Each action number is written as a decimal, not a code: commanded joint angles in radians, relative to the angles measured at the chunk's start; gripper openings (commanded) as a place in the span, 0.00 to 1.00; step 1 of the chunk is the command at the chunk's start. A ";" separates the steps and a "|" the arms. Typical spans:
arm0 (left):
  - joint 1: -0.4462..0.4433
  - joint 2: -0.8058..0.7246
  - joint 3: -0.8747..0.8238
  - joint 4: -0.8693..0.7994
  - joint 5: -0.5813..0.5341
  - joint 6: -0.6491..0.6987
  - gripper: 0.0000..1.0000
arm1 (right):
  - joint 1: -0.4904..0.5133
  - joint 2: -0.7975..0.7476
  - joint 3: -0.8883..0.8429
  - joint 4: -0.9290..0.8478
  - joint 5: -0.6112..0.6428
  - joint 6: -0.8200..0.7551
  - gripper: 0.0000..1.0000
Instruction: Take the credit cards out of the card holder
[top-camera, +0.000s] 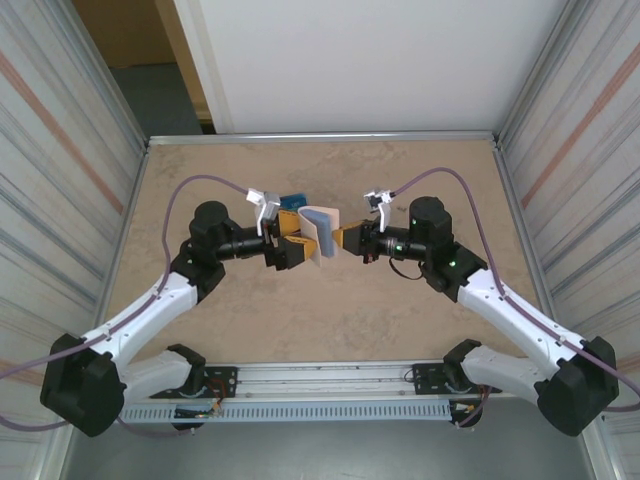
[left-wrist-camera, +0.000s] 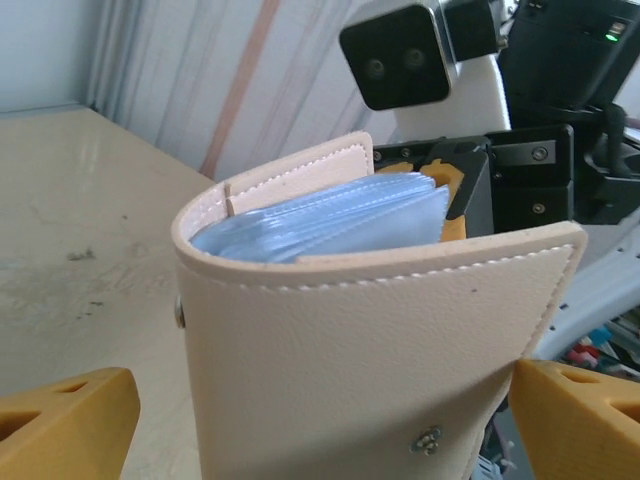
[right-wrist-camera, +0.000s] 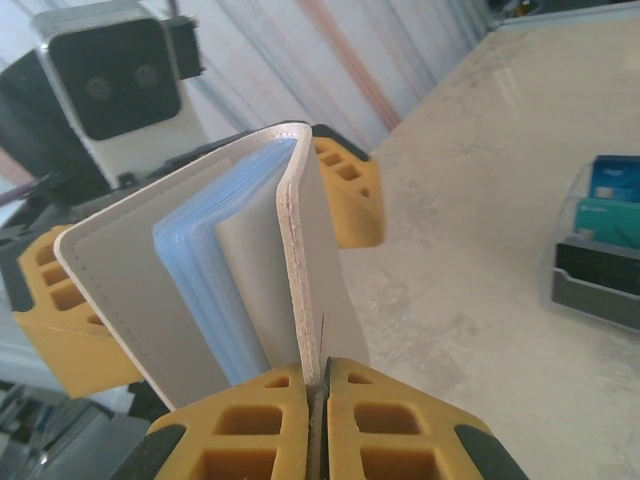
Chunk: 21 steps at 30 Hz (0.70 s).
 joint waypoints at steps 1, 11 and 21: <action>-0.004 -0.041 0.001 -0.022 -0.060 0.023 0.95 | 0.010 -0.030 0.039 -0.029 0.085 -0.011 0.00; -0.069 -0.026 0.025 -0.116 -0.154 0.084 0.88 | 0.024 -0.026 0.039 -0.008 0.180 0.022 0.00; -0.097 -0.043 0.030 -0.158 -0.249 0.123 0.40 | 0.026 -0.026 0.033 -0.001 0.211 0.040 0.00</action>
